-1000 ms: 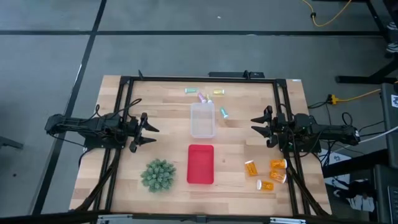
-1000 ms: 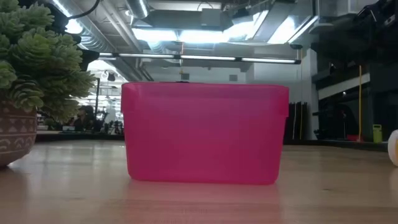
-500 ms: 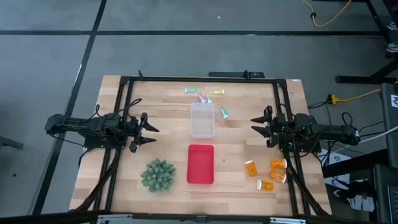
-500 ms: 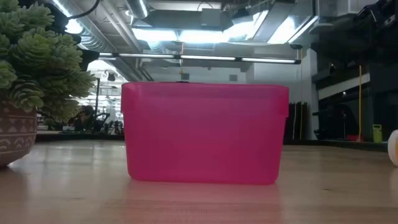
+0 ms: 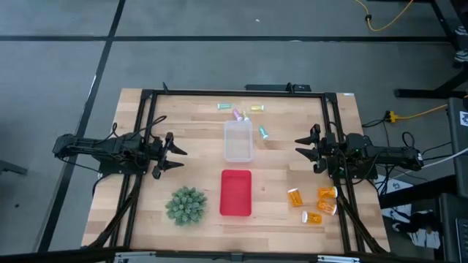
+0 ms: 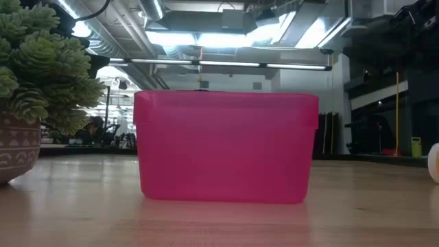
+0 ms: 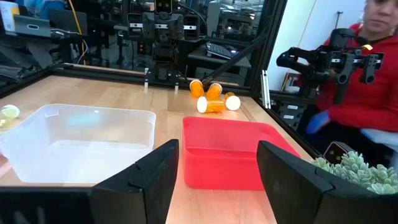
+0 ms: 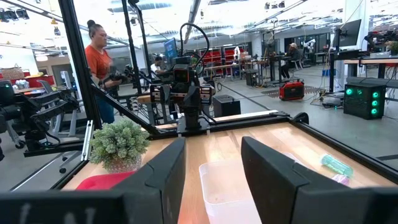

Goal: Pick and place medicine bottles into bin by pill shape (circle, oval)

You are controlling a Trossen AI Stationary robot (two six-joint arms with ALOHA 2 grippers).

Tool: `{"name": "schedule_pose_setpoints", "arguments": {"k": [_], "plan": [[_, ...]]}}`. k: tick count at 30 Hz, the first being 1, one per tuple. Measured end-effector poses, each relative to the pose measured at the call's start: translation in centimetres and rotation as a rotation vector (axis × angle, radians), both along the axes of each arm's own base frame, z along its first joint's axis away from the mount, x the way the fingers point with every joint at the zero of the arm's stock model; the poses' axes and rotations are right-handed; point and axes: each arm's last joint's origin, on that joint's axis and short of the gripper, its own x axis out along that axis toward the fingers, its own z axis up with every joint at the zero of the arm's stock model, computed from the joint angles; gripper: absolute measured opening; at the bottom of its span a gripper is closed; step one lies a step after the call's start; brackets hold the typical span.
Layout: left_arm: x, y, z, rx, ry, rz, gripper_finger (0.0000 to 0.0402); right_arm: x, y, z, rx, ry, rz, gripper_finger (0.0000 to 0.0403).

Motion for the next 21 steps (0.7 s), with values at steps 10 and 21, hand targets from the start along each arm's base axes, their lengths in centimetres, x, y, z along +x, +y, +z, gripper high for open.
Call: {"name": "schedule_pose_setpoints", "arguments": {"k": [10, 21], "plan": [[0.0, 0.0, 0.0, 0.0, 0.0, 0.0, 0.0211, 0.0, 0.0, 0.0, 0.0, 0.0, -0.001, 0.0158], [0.0, 0.0, 0.01, 0.0, -0.001, 0.0, 0.0211, -0.22, -0.24, 0.96, 0.044, -0.104, -0.077, 0.0158]]}}
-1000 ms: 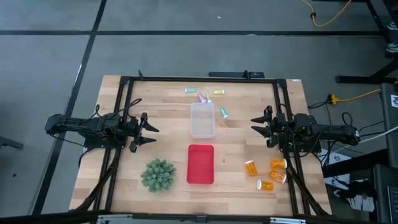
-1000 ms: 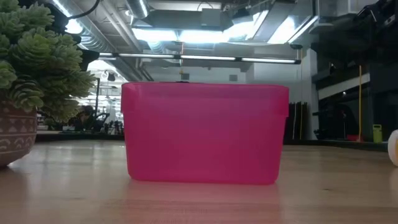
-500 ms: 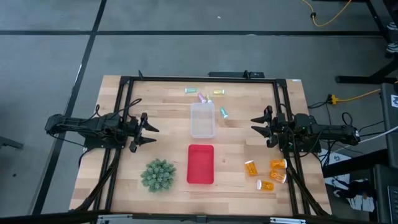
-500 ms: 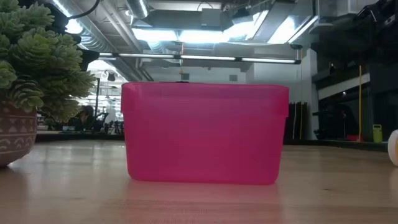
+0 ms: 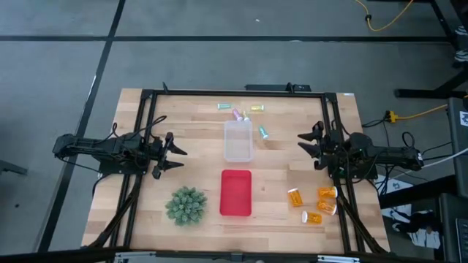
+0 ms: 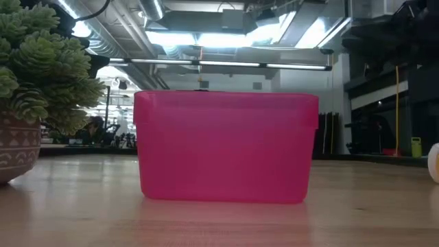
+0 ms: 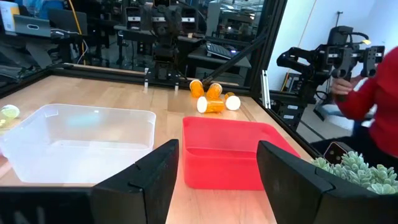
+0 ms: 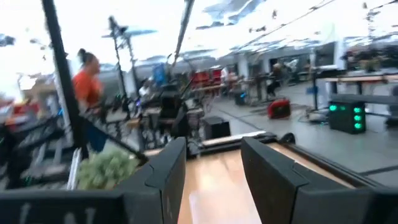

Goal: Pick and place medicine bottles into bin by pill shape (circle, oval)
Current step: Put the top small blue pill bottle into the transparent bin

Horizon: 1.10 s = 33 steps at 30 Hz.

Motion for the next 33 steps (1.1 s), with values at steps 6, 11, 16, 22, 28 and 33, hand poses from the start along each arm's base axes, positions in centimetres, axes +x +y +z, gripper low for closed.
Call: {"name": "schedule_pose_setpoints", "arguments": {"k": [6, 11, 16, 22, 28, 33], "plan": [[0.0, 0.0, 0.0, 0.0, 0.0, 0.0, 0.0211, 0.0, 0.0, 0.0, 0.106, -0.02, 0.013, 0.0158], [0.0, 0.0, 0.0, 0.0, 0.001, 0.0, 0.0211, 0.0, 0.0, 0.2, 0.155, -0.048, 0.027, 0.0158], [0.0, 0.1, 0.0, 0.002, 0.0, 0.048, 0.0211, 0.0, 0.0, 0.3, 0.178, -0.054, 0.034, 0.0158], [0.0, 0.2, 0.0, 0.004, 0.0, 0.078, 0.0211, 0.1, 0.0, 1.2, 0.148, -0.111, 0.032, 0.0158], [0.0, 0.3, 0.0, 0.004, 0.0, 0.093, 0.0211, 0.4, 0.1, 3.5, 0.03, -0.072, 0.034, 0.0158], [0.0, 0.6, 0.1, 0.061, -0.015, 0.19, 0.0211, 1.0, 0.1, 6.0, -0.031, 0.074, 0.024, 0.0158]]}}
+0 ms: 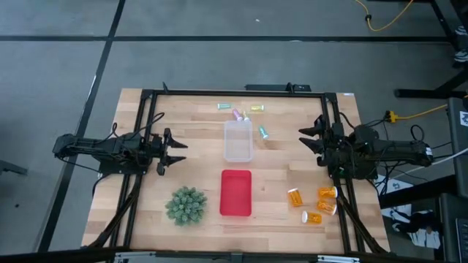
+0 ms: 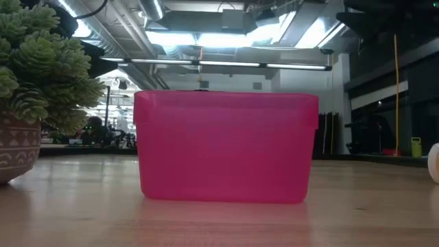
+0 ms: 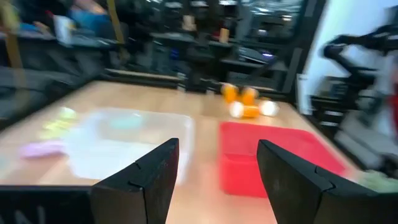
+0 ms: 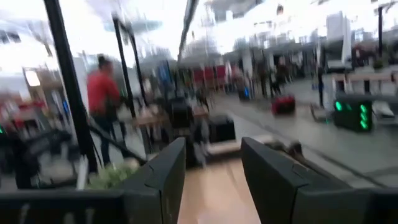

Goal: Pick and place medicine bottles into bin by pill shape (circle, oval)
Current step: Put the top small blue pill bottle into the transparent bin

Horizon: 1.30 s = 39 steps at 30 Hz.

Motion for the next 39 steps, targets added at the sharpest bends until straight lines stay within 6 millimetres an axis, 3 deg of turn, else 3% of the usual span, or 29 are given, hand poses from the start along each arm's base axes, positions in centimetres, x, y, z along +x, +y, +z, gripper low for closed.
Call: {"name": "schedule_pose_setpoints", "arguments": {"k": [5, 12, 28, 34, 39], "plan": [[0.0, 0.4, 0.5, 0.073, -0.043, 0.131, 0.0211, 0.6, 0.0, 2.9, -0.004, 0.143, -0.011, 0.0158], [-0.2, 0.4, 2.0, 0.056, -0.195, 0.145, 0.0211, 2.1, -0.1, 5.9, -0.021, 0.208, -0.034, 0.0158], [-0.6, 0.4, 3.5, 0.006, -0.363, 0.142, 0.0211, 7.4, -0.2, 7.4, 0.152, 0.475, -0.05, 0.0158], [-1.2, 0.4, 4.9, -0.03, -0.519, 0.12, 0.0211, 7.4, -0.2, 8.6, 0.24, 0.585, -0.068, 0.0158], [-0.6, 0.2, 6.4, -0.013, -0.468, 0.083, 0.0211, 6.7, -0.2, 10.1, 0.241, 0.622, -0.073, 0.0158]]}}
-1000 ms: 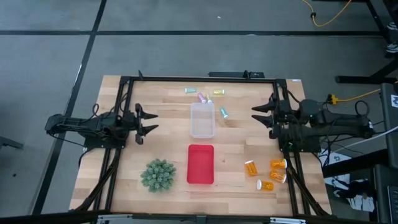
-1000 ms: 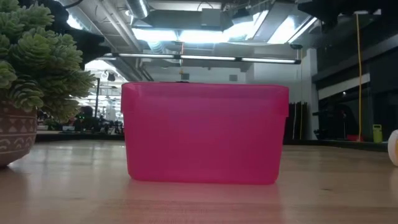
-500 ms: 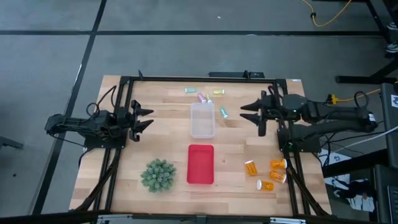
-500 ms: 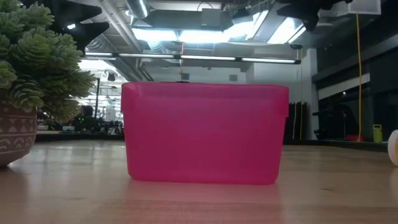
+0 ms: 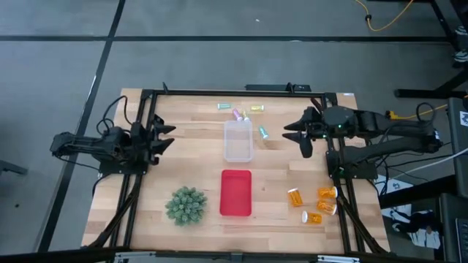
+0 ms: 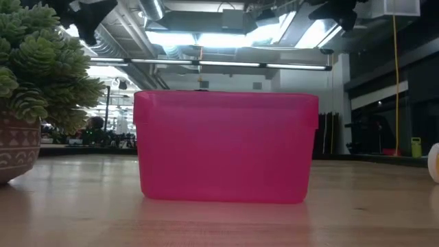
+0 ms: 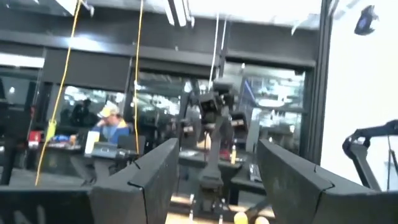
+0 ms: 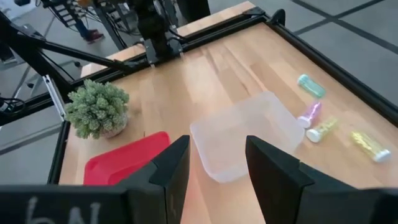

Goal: Pick and place medicine bottles into bin by pill shape (circle, oval)
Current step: Put the top small blue pill bottle into the transparent bin

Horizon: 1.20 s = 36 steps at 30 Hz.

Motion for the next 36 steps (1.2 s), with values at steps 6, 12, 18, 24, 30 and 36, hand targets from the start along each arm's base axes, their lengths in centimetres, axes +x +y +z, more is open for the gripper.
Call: {"name": "schedule_pose_setpoints", "arguments": {"k": [6, 12, 18, 24, 30, 36], "plan": [[2.8, 0.0, 3.2, -0.005, 0.224, 0.032, 0.0211, -0.2, 0.0, 0.4, -0.001, 0.012, 0.001, 0.0158], [6.2, 0.6, 5.7, -0.106, 0.409, 0.258, 0.0211, -0.2, 0.0, 0.4, -0.004, 0.013, 0.002, 0.0158], [9.6, 2.1, 6.4, -0.173, 0.616, 0.426, 0.0211, -0.2, -0.2, 0.4, -0.094, 0.025, -0.025, 0.0158], [12.2, 5.7, 6.3, -0.251, 0.839, 0.515, 0.0211, -0.3, -0.3, 0.4, -0.123, 0.029, -0.063, 0.0158], [14.0, 10.3, 6.2, -0.35, 0.904, 0.449, 0.0211, -0.3, -0.3, 0.3, -0.121, 0.035, -0.063, 0.0158], [15.2, 15.1, 5.4, -0.443, 0.942, 0.465, 0.0211, -0.5, -0.3, 0.0, -0.126, 0.073, -0.067, 0.0158]]}}
